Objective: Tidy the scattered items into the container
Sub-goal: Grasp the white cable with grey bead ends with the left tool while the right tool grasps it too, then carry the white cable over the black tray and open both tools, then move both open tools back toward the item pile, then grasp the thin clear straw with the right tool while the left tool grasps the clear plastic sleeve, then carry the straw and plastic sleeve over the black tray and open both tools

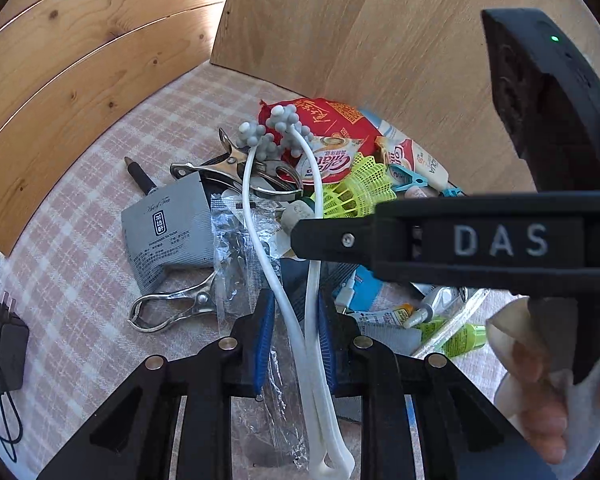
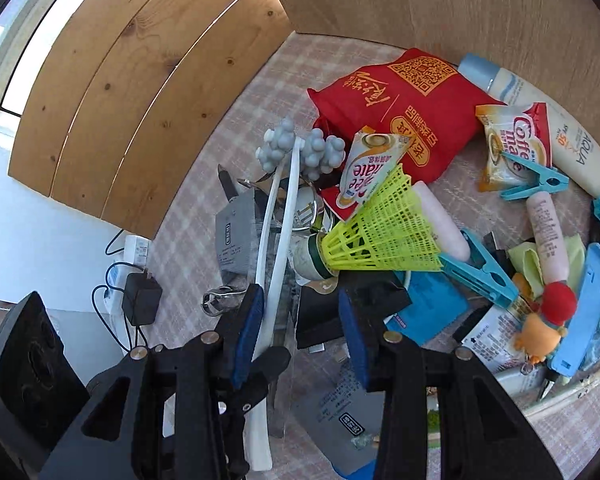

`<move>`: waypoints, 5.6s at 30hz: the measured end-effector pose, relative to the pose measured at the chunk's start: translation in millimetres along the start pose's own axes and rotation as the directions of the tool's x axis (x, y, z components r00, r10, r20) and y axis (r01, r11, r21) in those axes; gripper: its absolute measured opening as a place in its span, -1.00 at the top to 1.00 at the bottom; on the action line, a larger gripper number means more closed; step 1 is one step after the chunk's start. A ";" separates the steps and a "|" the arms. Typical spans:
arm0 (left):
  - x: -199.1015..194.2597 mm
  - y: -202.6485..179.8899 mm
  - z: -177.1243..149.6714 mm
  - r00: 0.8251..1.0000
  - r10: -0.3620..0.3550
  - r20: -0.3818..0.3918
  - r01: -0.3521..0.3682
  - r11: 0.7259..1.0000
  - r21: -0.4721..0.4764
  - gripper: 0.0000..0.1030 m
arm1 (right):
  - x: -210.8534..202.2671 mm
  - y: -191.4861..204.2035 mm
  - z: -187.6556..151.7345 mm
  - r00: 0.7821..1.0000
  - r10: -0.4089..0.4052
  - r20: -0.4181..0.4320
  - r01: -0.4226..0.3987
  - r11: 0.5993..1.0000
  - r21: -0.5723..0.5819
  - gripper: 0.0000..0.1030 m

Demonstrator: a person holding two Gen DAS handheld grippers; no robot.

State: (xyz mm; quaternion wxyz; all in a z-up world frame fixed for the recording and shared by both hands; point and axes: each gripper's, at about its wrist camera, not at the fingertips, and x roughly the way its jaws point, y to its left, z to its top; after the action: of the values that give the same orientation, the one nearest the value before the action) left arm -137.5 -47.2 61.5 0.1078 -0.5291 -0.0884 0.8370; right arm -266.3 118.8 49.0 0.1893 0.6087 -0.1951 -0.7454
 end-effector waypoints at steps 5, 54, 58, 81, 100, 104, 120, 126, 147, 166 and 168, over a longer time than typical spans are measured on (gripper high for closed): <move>-15.3 -6.7 -11.0 1.000 -0.011 0.020 0.010 1.000 0.020 0.62 | -15.2 6.3 -8.4 0.999 0.044 0.025 -0.044 0.999 0.007 0.81; -130.2 -444.2 -237.2 0.914 -0.377 -0.150 0.389 0.707 0.591 0.85 | -402.6 -207.0 -378.0 0.879 -0.272 0.392 0.107 0.913 0.394 0.87; -125.9 -458.9 -250.9 0.942 -0.305 -0.138 0.322 0.714 0.622 -0.15 | -408.8 -227.3 -396.8 0.861 -0.361 0.358 0.188 0.880 0.435 0.52; -95.0 -240.2 -154.2 0.996 -0.071 0.053 0.053 0.954 0.297 -0.14 | -299.6 -140.5 -288.0 0.921 -0.252 0.297 0.237 0.968 0.086 0.21; -46.0 -15.9 -80.6 0.986 0.168 0.004 -0.168 0.986 0.000 -0.12 | -120.3 -86.7 -133.6 0.885 -0.429 0.180 0.457 0.725 -0.516 0.23; -23.4 0.2 -68.5 0.984 0.173 -0.031 -0.174 0.984 -0.025 -0.13 | -88.2 -91.3 -117.5 0.885 -0.443 0.142 0.434 0.678 -0.593 0.23; 27.7 15.5 -46.4 0.981 0.174 -0.086 -0.177 0.984 -0.028 -0.16 | -50.8 -92.6 -89.3 0.914 -0.403 0.037 0.330 0.690 -0.645 0.50; 34.4 16.6 -42.1 0.984 0.160 -0.084 -0.163 0.986 -0.034 -0.12 | -57.6 -93.7 -102.6 0.935 -0.353 -0.044 0.260 0.762 -0.592 0.78; -27.0 -10.8 -79.4 0.997 0.071 -0.006 -0.071 0.994 -0.080 0.95 | -131.8 -133.9 -155.4 0.985 -0.168 -0.040 0.158 0.971 -0.182 0.91; -115.1 -196.6 -132.2 0.982 -0.186 0.043 0.170 0.955 0.243 0.95 | -319.3 -170.1 -307.2 0.935 -0.269 0.233 0.261 0.963 0.064 0.91; -115.6 -229.3 -144.9 0.974 -0.226 0.019 0.211 0.933 0.293 0.95 | -335.8 -190.7 -338.9 0.921 -0.308 0.238 0.282 0.949 0.138 0.91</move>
State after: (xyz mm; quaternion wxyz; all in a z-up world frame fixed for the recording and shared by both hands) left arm 61.7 146.4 160.4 0.2739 -0.4727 -0.0263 0.8372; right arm 120.8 435.3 167.6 0.0166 0.5384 -0.1615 -0.8269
